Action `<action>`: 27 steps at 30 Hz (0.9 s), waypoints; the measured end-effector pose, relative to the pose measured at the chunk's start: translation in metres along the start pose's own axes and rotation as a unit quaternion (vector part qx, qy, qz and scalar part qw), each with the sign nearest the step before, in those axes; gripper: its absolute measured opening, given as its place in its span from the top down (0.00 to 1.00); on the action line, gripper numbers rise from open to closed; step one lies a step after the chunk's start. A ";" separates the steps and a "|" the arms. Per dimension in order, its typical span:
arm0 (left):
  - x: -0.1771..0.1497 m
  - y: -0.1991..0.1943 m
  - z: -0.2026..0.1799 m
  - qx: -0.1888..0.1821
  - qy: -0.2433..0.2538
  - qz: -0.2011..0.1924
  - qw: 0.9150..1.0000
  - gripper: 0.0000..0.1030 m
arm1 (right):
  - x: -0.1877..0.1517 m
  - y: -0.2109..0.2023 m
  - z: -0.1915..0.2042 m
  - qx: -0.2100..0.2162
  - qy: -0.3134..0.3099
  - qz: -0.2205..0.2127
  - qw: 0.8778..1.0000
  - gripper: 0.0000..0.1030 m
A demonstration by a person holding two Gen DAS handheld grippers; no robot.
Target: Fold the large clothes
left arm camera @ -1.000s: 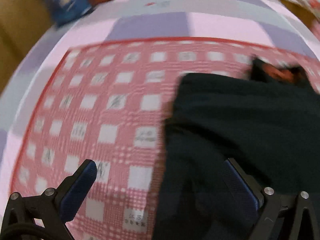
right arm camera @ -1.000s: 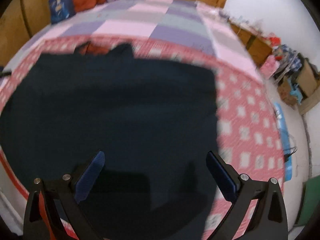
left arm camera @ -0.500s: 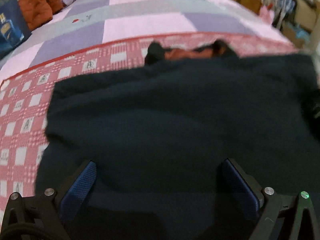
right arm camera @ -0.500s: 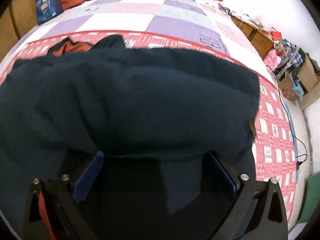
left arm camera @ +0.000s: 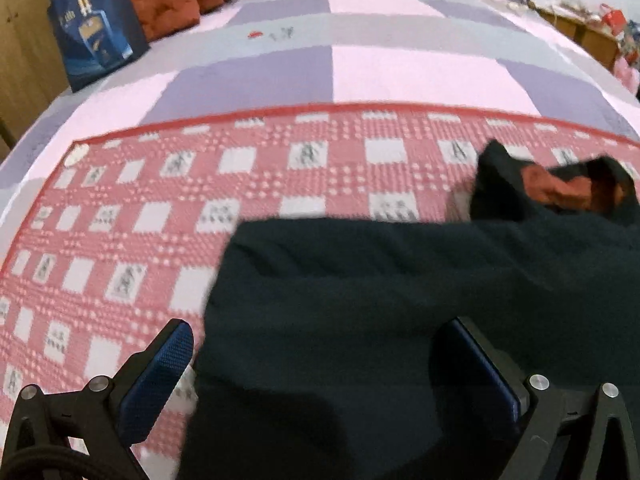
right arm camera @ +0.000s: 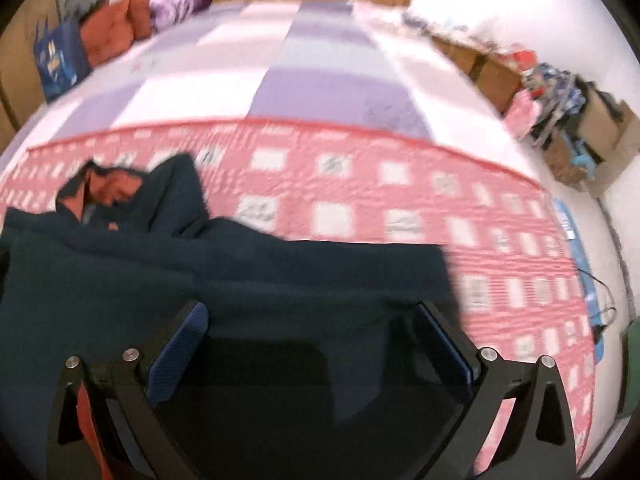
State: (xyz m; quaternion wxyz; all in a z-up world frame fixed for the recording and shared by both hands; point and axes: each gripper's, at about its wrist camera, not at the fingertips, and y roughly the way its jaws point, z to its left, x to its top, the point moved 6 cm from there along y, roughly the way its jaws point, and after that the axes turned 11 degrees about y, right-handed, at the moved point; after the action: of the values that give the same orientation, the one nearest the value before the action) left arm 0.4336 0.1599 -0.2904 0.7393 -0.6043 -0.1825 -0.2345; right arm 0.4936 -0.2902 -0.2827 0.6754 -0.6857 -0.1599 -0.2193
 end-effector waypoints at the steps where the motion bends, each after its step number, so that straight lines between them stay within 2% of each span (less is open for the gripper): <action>1: 0.000 0.005 0.003 -0.007 -0.004 0.002 1.000 0.00 | -0.003 -0.007 -0.014 -0.002 0.011 -0.002 1.000 0.00; 4: -0.009 0.021 0.008 -0.041 -0.028 0.020 0.999 0.00 | -0.024 -0.013 -0.055 -0.003 0.052 0.028 0.998 0.00; 6: -0.013 0.027 0.008 -0.048 -0.029 0.025 0.998 0.00 | -0.038 -0.010 -0.075 -0.012 0.069 0.048 0.996 0.00; 11: -0.017 0.036 0.007 -0.048 -0.009 0.039 0.998 0.00 | -0.053 -0.007 -0.078 0.002 0.082 0.055 0.995 0.00; 12: -0.018 0.037 0.010 -0.037 0.000 0.043 0.998 0.00 | -0.053 -0.004 -0.075 0.003 0.081 0.059 0.995 0.00; 14: -0.018 0.033 0.016 0.017 0.027 0.041 0.999 0.00 | -0.056 0.002 -0.067 0.006 0.077 0.064 0.995 0.00; 17: -0.020 0.026 0.024 0.065 0.045 0.033 0.996 0.00 | -0.053 0.016 -0.056 -0.001 0.067 0.075 0.995 0.00; 25: -0.030 0.008 0.040 0.091 0.029 0.036 0.995 0.00 | -0.041 0.038 -0.049 0.001 0.063 0.096 0.993 0.00; 27: -0.028 -0.008 0.031 0.087 0.035 0.020 0.995 0.00 | -0.041 0.038 -0.050 -0.004 0.071 0.095 0.993 0.00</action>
State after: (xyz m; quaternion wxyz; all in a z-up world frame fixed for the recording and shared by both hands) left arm 0.4064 0.1926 -0.2938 0.7995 -0.5328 -0.1641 -0.2235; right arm 0.4738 -0.3381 -0.3365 0.6998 -0.6833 -0.0443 -0.2032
